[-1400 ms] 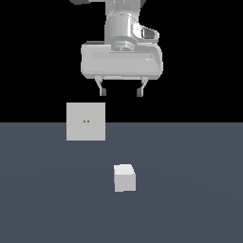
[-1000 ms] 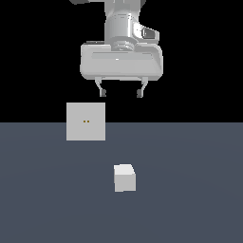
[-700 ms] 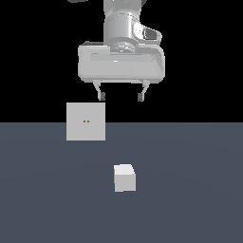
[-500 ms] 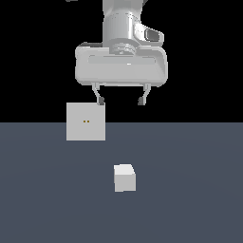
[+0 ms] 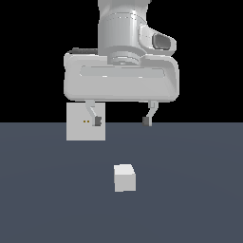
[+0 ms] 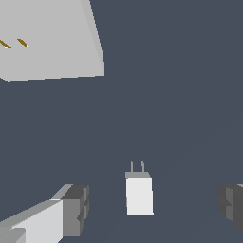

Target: Plug the charger into the wall socket.

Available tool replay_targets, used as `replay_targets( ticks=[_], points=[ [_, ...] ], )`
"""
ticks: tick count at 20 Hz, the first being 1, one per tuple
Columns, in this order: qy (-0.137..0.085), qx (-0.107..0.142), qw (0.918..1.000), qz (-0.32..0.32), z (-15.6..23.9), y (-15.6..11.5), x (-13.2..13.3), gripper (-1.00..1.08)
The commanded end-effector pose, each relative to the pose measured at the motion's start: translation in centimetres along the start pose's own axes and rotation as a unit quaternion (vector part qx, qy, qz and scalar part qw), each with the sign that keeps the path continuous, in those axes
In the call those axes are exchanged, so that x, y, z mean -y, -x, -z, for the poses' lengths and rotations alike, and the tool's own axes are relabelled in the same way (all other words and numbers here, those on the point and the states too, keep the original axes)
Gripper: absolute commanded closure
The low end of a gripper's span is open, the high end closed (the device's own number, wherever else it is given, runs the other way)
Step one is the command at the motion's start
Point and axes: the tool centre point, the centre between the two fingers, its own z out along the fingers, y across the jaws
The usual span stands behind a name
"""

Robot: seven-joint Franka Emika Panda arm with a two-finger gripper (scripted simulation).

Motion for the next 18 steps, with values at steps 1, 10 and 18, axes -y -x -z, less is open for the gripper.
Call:
replay_targets(
  ticks=[1,10,18],
  points=[
    [0.0,-0.004,1.0,0.004,-1.0,1.2,0.0,-0.92],
    [0.001,-0.012,0.9999,0.012,-3.2,3.5,0.0,-0.92],
    [0.001,-0.013,0.9998,0.013,-3.5,3.8,-0.1,-0.92]
  ],
)
